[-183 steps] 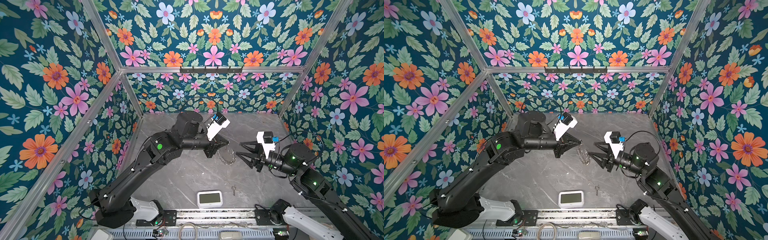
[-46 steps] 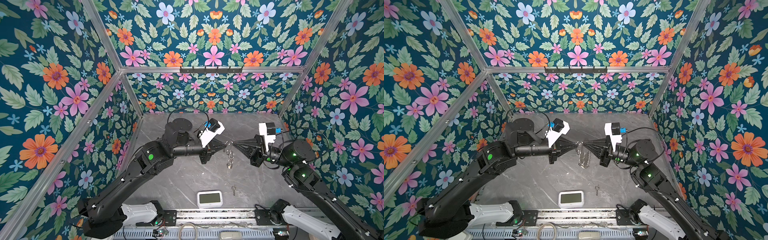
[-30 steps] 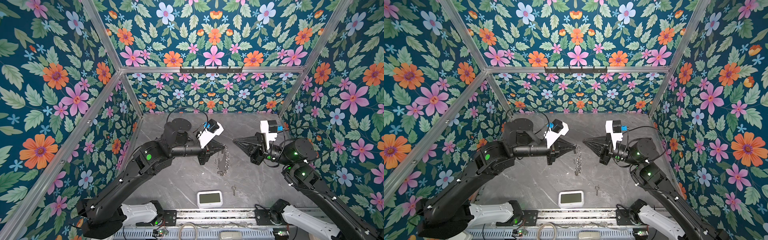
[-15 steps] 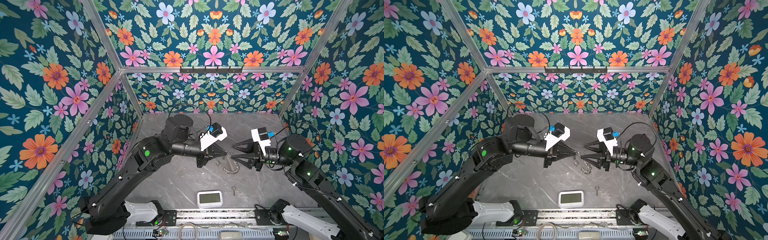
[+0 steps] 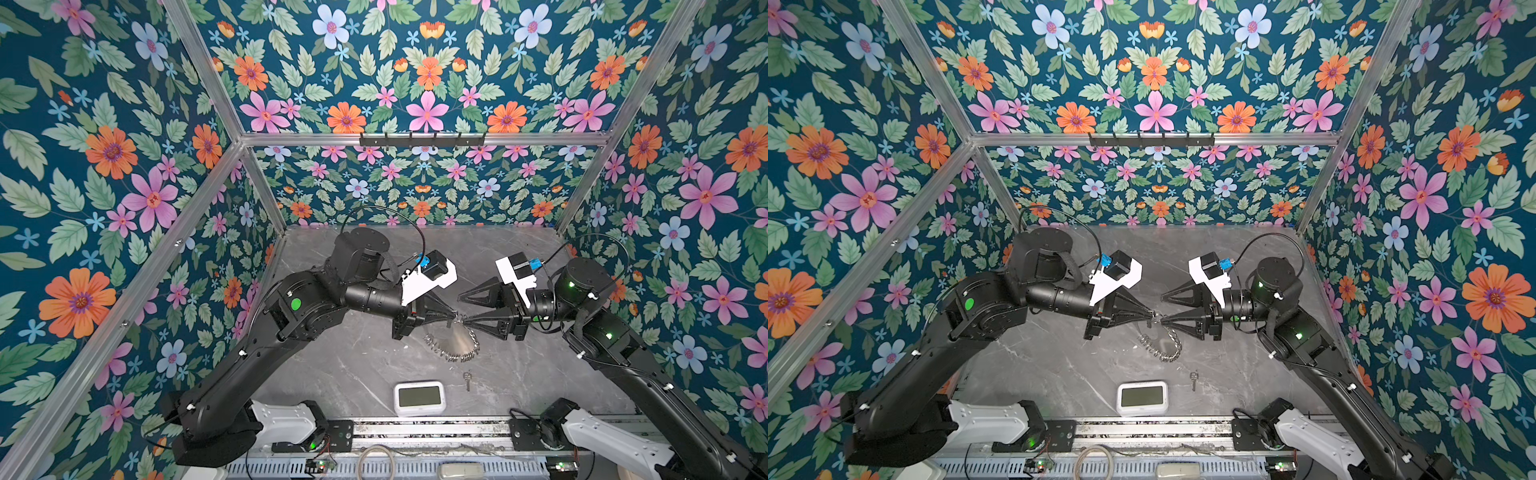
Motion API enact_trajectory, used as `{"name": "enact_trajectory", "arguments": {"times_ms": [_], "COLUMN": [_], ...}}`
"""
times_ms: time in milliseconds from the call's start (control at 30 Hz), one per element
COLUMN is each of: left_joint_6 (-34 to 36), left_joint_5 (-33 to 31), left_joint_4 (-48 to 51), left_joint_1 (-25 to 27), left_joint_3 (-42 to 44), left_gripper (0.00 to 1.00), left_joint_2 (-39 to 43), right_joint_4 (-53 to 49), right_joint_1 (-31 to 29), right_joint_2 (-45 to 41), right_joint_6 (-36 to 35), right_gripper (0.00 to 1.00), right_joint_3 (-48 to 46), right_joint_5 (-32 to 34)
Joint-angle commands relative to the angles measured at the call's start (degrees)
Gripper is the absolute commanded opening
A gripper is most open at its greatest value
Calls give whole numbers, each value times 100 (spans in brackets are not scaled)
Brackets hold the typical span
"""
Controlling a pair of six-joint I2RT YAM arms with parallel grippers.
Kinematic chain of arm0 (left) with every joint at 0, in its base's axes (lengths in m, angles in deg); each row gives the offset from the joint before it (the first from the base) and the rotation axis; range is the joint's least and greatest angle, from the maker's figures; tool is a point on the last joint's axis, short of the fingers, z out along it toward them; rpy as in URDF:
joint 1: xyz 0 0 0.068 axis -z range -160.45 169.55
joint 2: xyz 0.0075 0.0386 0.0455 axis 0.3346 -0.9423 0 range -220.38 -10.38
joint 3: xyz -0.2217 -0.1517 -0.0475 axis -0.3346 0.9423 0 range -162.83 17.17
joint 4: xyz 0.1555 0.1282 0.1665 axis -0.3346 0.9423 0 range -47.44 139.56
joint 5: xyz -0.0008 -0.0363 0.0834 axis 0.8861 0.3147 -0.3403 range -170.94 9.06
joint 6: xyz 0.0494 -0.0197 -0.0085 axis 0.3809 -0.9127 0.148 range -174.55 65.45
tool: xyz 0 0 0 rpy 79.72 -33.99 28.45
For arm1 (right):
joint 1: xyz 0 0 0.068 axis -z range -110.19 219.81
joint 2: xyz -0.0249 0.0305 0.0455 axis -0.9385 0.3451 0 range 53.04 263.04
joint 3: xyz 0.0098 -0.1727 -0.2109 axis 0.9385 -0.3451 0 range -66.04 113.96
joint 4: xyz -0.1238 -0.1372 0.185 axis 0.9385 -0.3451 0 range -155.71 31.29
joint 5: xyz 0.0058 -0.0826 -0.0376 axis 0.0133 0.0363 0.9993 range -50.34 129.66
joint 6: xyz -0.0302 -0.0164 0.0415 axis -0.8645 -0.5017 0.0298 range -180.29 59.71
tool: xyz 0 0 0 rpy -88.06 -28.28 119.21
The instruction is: Remove the keys from the keyring
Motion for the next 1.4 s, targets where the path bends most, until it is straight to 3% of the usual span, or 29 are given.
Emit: {"name": "enact_trajectory", "arguments": {"times_ms": [0, 300, 867, 1067, 1367], "left_joint_6": [20, -87, -155, -199, -465], "left_joint_5": [93, 119, 141, -7, -959], "left_joint_4": [-229, -362, -497, -527, -883], "left_joint_1": [-1, -6, -2, -2, -2], "left_joint_3": [-40, -64, -92, -92, 285], "left_gripper": [0, 0, 0, 0, 0], "left_joint_2": [-22, -44, -41, -14, 410], "right_joint_4": [378, 71, 250, 352, 1283], "right_joint_1": [-31, -179, -206, -222, -221], "right_joint_2": [16, 192, 180, 148, -325], "right_joint_6": [227, 48, 197, 303, 909], "right_gripper": [56, 44, 0, 0, 0], "right_joint_3": [26, 123, 26, -13, -577], "right_joint_5": [-262, -25, 110, 225, 1300]}}
